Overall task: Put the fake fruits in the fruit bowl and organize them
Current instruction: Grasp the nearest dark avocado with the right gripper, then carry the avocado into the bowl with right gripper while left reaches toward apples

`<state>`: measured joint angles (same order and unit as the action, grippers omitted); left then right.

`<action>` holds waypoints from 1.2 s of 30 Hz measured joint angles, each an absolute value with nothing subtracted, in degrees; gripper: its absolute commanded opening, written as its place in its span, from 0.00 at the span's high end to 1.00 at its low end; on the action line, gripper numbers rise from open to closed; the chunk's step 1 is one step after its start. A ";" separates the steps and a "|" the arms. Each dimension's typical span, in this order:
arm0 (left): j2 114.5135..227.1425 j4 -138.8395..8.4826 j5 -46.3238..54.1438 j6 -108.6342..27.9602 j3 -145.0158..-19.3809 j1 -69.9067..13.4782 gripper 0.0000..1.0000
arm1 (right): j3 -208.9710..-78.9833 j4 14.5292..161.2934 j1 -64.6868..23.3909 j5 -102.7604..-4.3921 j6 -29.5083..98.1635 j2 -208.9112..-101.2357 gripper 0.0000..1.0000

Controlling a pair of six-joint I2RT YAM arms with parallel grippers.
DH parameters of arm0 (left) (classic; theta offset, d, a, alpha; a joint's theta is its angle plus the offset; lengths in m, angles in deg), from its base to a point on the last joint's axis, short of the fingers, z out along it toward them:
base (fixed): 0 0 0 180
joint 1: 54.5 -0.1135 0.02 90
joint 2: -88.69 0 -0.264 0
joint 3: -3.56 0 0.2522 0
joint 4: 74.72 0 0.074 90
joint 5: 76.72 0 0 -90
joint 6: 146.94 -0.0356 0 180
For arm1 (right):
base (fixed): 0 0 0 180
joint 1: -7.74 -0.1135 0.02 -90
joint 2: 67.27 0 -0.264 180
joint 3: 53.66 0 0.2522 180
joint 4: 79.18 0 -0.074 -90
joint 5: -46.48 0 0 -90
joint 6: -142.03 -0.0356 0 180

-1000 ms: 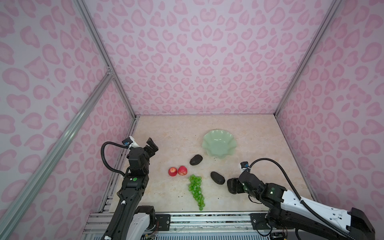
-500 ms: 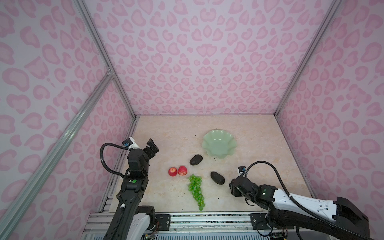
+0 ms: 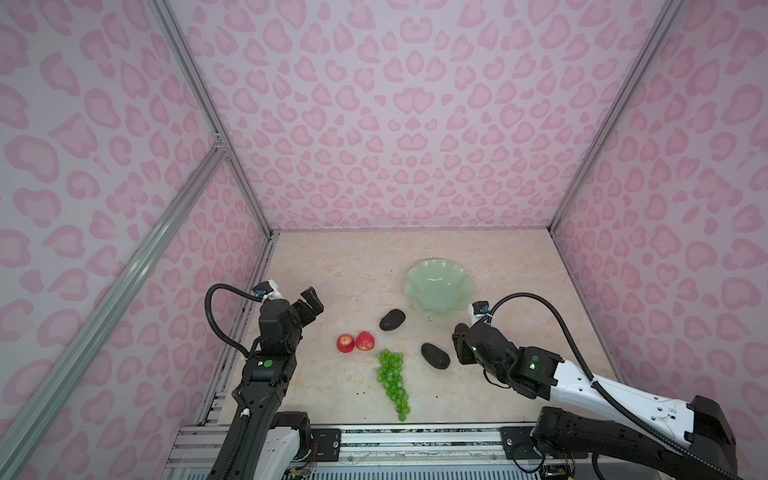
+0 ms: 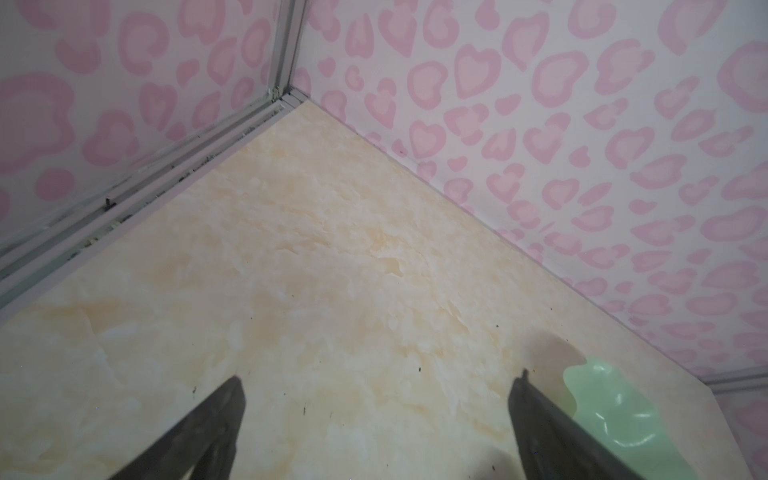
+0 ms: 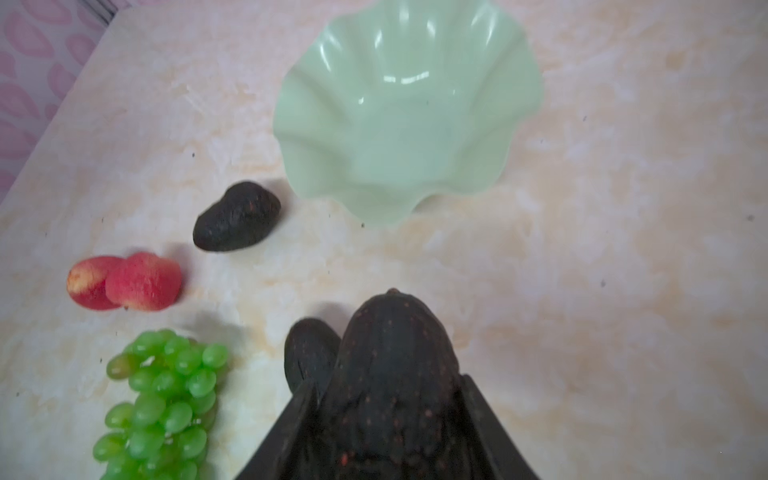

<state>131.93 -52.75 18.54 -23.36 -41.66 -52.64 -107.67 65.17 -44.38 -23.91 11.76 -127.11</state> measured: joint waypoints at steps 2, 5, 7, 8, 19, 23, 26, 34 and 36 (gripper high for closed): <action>131.89 -50.59 15.24 -22.38 -40.76 -52.50 0.04 | -111.72 67.44 -40.73 -24.63 15.49 -132.09 0.61; 130.81 -47.44 11.87 -20.78 -38.27 -51.76 0.05 | -117.42 70.46 -35.51 -26.40 19.58 -140.46 0.61; 129.04 -45.76 10.17 -19.91 -36.26 -50.89 0.05 | -121.38 71.51 -32.78 -27.56 21.81 -145.99 0.62; 127.95 -44.69 9.60 -19.47 -35.41 -50.25 0.05 | -123.70 71.60 -31.62 -28.17 23.03 -148.92 0.62; 119.14 -39.24 7.65 -17.55 -30.67 -47.74 0.06 | -137.44 76.19 -25.67 -34.53 30.22 -171.87 0.63; 118.73 -38.13 7.24 -17.42 -30.14 -47.63 0.06 | -140.79 77.15 -25.00 -35.84 30.84 -177.53 0.63; 119.16 -38.17 7.24 -17.46 -30.14 -47.52 0.06 | -142.95 77.54 -24.58 -36.21 31.27 -181.22 0.61; 122.38 -38.39 6.82 -17.66 -30.03 -47.30 0.06 | -145.31 78.00 -24.14 -36.56 31.60 -184.68 0.35; 123.01 -38.41 6.80 -18.03 -30.03 -47.26 0.06 | -145.33 78.15 -24.14 -37.22 31.60 -184.57 0.28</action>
